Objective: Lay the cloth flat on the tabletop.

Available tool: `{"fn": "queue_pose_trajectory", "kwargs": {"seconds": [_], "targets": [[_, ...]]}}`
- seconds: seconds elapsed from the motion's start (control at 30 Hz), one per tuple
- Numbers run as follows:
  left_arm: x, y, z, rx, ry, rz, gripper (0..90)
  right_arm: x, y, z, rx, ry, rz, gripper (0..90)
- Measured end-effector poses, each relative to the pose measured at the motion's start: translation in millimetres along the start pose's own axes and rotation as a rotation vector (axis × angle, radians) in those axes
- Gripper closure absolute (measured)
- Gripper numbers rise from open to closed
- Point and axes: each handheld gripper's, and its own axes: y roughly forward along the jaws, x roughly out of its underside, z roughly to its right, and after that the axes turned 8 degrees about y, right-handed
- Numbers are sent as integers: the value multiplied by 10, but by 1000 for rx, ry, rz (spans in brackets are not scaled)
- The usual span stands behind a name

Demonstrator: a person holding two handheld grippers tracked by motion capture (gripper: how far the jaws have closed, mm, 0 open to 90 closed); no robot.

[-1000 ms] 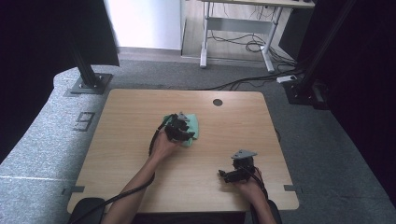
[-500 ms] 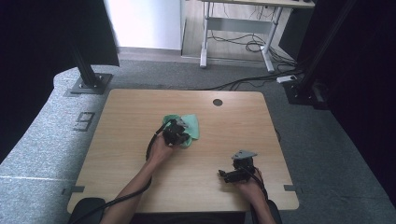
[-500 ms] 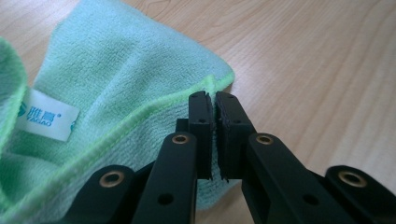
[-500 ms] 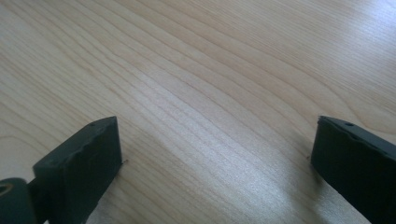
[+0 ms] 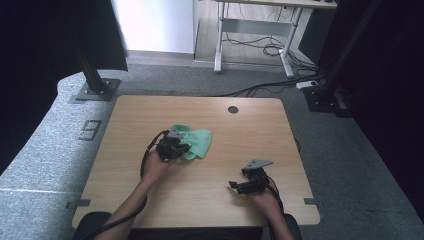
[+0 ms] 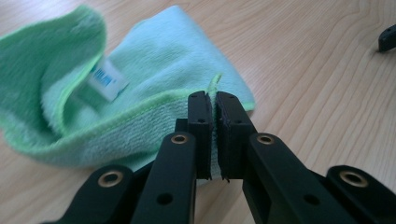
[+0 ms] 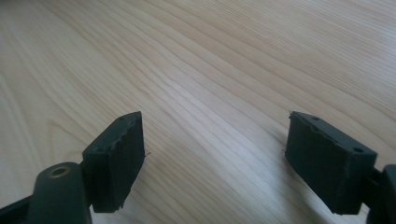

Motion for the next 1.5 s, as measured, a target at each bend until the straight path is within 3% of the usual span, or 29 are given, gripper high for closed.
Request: {"fn": "queue_pose_trajectory", "kwargs": {"seconds": [0.3,0.47,0.63,0.83,1.17,1.4,1.5], "targets": [[325,-51,-71,-44,-35,-31,809,-236,104,-120,-77,-9,-11,274],[460,-49,-115,-70,-43,-60,760,-447,256,-240,-112,-57,-32,322],[581,-62,-162,-68,-75,-62,704,-654,454,-346,-147,-76,-45,367],[614,-67,-171,-60,-75,-56,643,-874,678,-454,-170,-105,-57,452],[610,-33,-87,-81,-25,-62,532,-1167,961,-544,-172,-156,-74,534],[627,-32,-79,-86,-27,-51,525,-1186,1255,-529,-146,-163,-106,545],[634,-35,-81,-86,-34,-47,549,-1149,1301,-555,-103,-185,-84,677]]}}
